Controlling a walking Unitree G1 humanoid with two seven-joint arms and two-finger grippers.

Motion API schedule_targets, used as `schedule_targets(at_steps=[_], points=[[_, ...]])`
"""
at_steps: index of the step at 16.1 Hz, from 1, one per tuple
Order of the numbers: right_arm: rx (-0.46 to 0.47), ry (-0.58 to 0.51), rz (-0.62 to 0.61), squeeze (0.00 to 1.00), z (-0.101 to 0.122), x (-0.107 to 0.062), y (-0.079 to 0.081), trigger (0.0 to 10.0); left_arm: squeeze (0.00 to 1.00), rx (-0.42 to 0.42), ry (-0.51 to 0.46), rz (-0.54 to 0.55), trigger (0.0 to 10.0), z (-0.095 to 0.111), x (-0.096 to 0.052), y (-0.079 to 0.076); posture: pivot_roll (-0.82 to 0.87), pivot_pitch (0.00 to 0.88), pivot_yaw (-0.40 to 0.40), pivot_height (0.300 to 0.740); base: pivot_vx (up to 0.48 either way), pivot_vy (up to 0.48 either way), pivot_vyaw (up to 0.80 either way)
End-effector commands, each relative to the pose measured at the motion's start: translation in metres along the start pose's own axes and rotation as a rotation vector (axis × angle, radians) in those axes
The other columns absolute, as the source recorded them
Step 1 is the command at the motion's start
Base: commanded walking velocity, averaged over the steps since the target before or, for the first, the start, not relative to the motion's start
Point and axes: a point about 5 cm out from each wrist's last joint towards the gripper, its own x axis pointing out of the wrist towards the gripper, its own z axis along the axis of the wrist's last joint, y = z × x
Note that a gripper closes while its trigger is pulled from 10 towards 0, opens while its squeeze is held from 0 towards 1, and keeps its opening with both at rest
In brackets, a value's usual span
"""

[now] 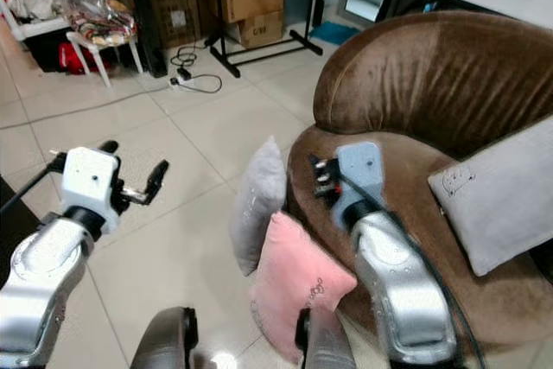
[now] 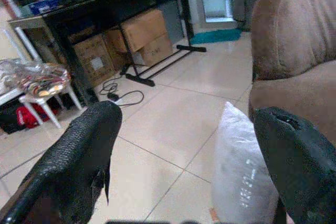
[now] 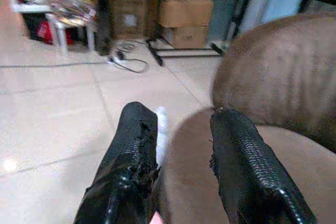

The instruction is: Move the pillow to the sofa from floor

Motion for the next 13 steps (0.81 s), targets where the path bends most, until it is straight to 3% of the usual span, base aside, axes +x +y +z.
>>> schedule_targets(at_steps=[1,6,13], points=[[0.008,-0.021,0.011,0.00,0.006,-0.002,-0.001,10.0,0.00,0.012,-0.012,-0.016,10.0,0.003,0.000,0.000,-0.06,0.000,-0.002,0.586,0.000,0.000,0.00],[0.038,-0.001,-0.002,0.00,0.010,0.002,-0.009,10.0,0.00,0.043,-0.014,-0.046,10.0,0.003,0.001,0.000,-0.06,0.000,0.002,0.561,0.000,0.000,0.00],[-0.007,0.053,0.061,0.00,0.000,0.014,-0.009,10.0,0.00,0.059,-0.005,-0.094,10.0,0.002,0.001,0.000,-0.06,0.000,0.011,0.511,0.000,0.000,0.00]])
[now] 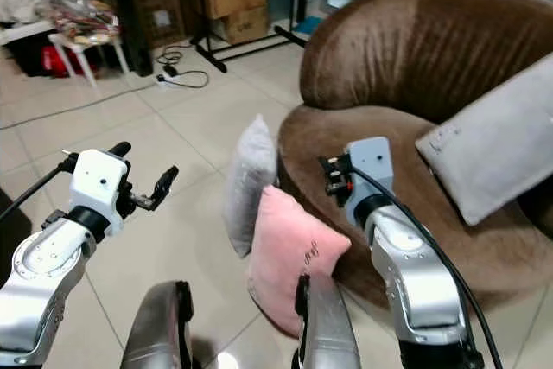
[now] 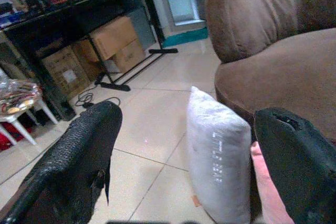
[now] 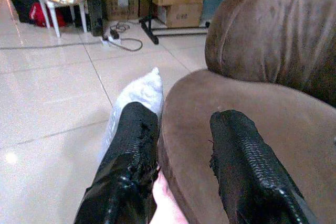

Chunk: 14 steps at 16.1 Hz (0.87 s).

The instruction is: Move the pillow to the sofa from floor

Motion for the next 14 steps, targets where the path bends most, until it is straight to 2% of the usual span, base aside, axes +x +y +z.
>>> schedule_targets(at_steps=[1,7,10,14], points=[[-0.020,-0.022,0.021,0.00,0.006,0.003,0.002,10.0,0.00,0.011,-0.006,-0.015,10.0,0.002,0.001,0.000,-0.06,0.000,0.011,0.506,0.000,0.000,0.00],[-0.035,0.005,0.073,0.00,-0.001,0.012,0.012,10.0,0.00,0.008,0.004,-0.024,10.0,0.000,0.000,-0.001,-0.06,0.000,0.008,0.461,0.000,0.000,0.00],[-0.047,0.009,0.087,0.00,-0.001,0.013,0.011,10.0,0.00,0.006,0.006,-0.026,10.0,0.000,-0.001,-0.002,-0.06,0.000,0.003,0.436,0.000,0.000,0.00],[-0.107,0.070,0.147,0.00,-0.009,0.018,0.010,10.0,0.00,0.002,0.008,-0.029,10.0,-0.001,-0.001,-0.002,-0.06,0.000,-0.006,0.401,0.000,0.000,0.00]])
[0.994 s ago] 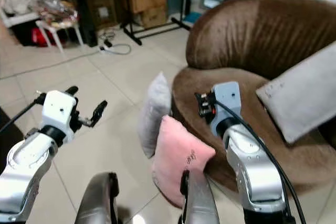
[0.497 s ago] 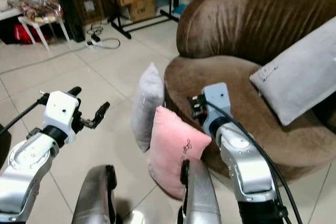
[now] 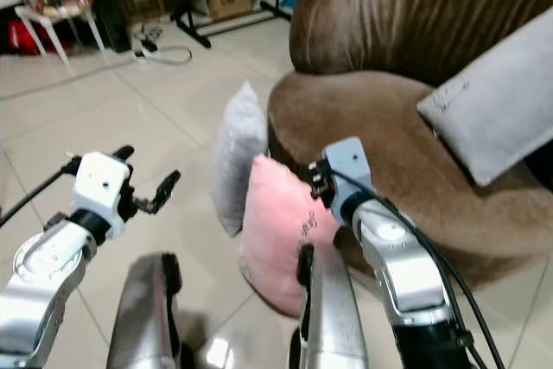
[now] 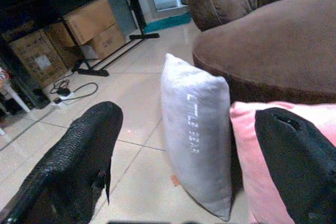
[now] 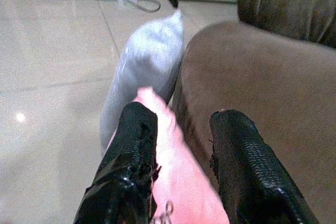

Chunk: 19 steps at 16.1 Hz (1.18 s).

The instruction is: Move the pillow to the sofa from floor

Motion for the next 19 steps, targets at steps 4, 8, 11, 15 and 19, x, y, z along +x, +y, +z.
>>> schedule_targets(at_steps=[4,8,11,15,19], points=[[-0.029,0.044,0.040,1.00,-0.007,0.016,-0.003,10.0,0.00,-0.010,0.006,-0.092,10.0,0.000,0.004,-0.002,-0.06,0.000,-0.010,0.401,0.000,0.000,0.00],[-0.098,0.157,0.121,1.00,-0.019,0.044,0.009,10.0,0.00,-0.019,0.059,-0.218,10.0,-0.008,0.002,-0.001,-0.06,0.000,-0.003,0.401,0.000,0.000,0.00],[-0.119,0.206,0.070,1.00,-0.026,0.063,0.007,10.0,0.00,-0.012,0.077,-0.227,10.0,-0.015,-0.001,0.011,-0.05,0.000,-0.002,0.401,0.000,0.000,0.00],[-0.164,0.247,0.065,1.00,-0.028,0.080,0.012,10.0,0.00,-0.096,0.038,-0.327,10.0,-0.010,-0.002,0.016,-0.05,0.000,0.005,0.401,0.000,0.000,0.00],[-0.220,0.326,0.006,0.00,-0.042,0.090,0.021,10.0,0.00,-0.105,0.042,-0.447,10.0,-0.007,-0.004,0.009,-0.04,0.000,0.009,0.401,0.000,0.000,0.00]])
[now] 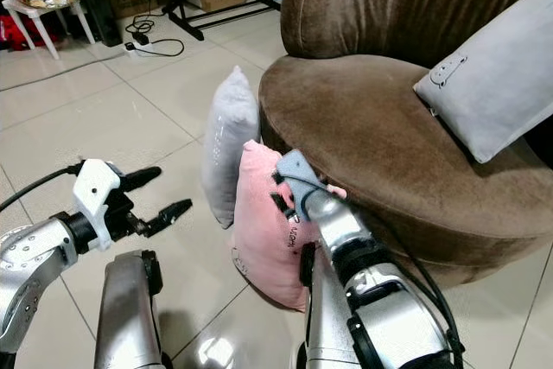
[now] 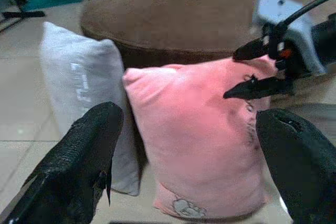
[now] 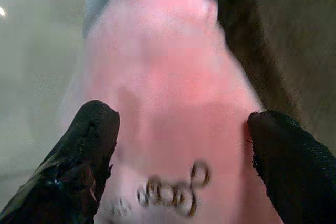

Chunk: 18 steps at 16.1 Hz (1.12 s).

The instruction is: Move the pillow to the sofa from floor

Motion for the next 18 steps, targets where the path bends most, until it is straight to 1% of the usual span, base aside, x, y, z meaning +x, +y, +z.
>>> schedule_targets(at_steps=[1,2,3,4,5,6,9,10,11,12,14,18], points=[[-0.029,-0.004,-0.030,0.00,0.005,0.002,-0.002,10.0,0.00,0.020,0.007,-0.032,10.0,0.005,-0.001,-0.001,-0.04,0.000,0.011,0.401,0.000,0.000,0.00],[-0.024,0.013,-0.034,0.00,0.002,0.003,0.000,10.0,0.00,0.021,0.016,-0.040,10.0,0.004,-0.001,-0.001,-0.04,0.000,0.011,0.401,0.000,0.000,0.00],[-0.028,0.021,-0.056,0.00,-0.001,0.005,0.003,9.0,0.00,0.029,0.049,-0.061,10.0,0.000,-0.004,-0.002,-0.04,0.000,0.011,0.401,0.000,0.000,0.00],[-0.030,0.019,-0.063,0.00,-0.001,0.006,0.003,9.0,0.00,0.031,0.055,-0.065,10.0,0.000,-0.004,-0.001,-0.04,0.000,0.011,0.401,0.000,0.000,0.00],[-0.026,0.016,-0.088,0.00,-0.001,0.006,0.004,1.3,0.00,0.029,0.061,-0.075,10.0,0.000,-0.007,0.000,-0.01,0.000,0.012,0.401,0.000,0.000,0.00],[-0.036,0.013,-0.108,0.00,-0.001,0.007,0.004,0.0,0.00,0.024,0.075,-0.091,10.0,0.000,-0.009,0.000,-0.01,0.000,0.012,0.401,0.000,0.000,0.00],[-0.022,0.011,-0.102,0.00,0.000,0.008,0.010,0.0,0.00,0.017,0.101,-0.109,10.0,-0.003,-0.014,-0.001,0.00,0.000,0.015,0.401,0.000,0.000,0.00],[-0.035,0.014,-0.102,0.00,0.000,0.009,0.012,0.0,0.00,0.018,0.104,-0.109,10.0,-0.003,-0.015,-0.001,0.01,0.000,0.017,0.401,0.000,0.000,0.00],[-0.004,0.010,-0.084,0.00,0.001,0.009,0.017,0.0,0.00,0.018,0.106,-0.111,10.0,-0.002,-0.016,-0.001,0.01,0.000,0.019,0.401,0.000,0.000,0.00],[0.002,0.010,-0.084,0.00,0.001,0.009,0.018,0.0,0.00,0.017,0.109,-0.112,10.0,-0.002,-0.017,-0.001,0.01,0.000,0.020,0.401,0.000,0.000,0.00],[-0.023,-0.004,-0.081,0.00,0.003,0.010,0.024,0.0,0.00,0.020,0.130,-0.126,10.0,-0.003,-0.021,-0.002,0.02,0.000,0.024,0.401,0.000,0.000,0.00],[-0.067,-0.011,-0.081,0.00,0.002,0.011,0.029,0.0,0.00,0.039,0.157,-0.136,10.0,-0.004,-0.025,-0.004,0.03,0.000,0.029,0.401,0.000,0.000,0.00]])
